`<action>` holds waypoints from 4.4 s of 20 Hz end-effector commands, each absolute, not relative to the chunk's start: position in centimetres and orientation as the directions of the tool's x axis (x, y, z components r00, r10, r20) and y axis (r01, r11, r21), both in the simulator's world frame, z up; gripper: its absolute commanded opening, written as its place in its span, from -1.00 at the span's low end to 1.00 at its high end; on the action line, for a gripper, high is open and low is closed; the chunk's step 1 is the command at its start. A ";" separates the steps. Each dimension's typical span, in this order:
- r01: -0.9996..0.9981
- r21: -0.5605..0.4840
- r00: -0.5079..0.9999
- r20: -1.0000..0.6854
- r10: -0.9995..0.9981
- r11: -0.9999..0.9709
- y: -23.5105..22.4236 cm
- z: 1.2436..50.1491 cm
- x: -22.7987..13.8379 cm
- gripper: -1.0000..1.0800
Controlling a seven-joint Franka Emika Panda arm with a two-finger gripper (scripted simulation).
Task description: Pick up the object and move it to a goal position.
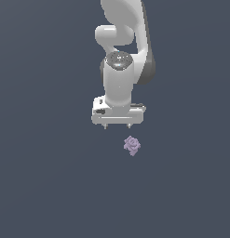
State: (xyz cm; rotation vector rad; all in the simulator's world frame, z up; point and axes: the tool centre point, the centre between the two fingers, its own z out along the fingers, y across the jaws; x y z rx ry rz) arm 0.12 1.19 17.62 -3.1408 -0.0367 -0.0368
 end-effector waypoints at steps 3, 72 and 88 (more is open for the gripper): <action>0.022 0.000 0.999 0.024 0.022 -1.000 1.2 17.6 0.2 0.92; 0.675 0.000 0.738 0.000 0.675 -0.738 9.1 4.9 2.2 -1.00; 0.675 0.000 0.737 0.001 0.675 -0.737 8.0 6.6 2.5 -1.00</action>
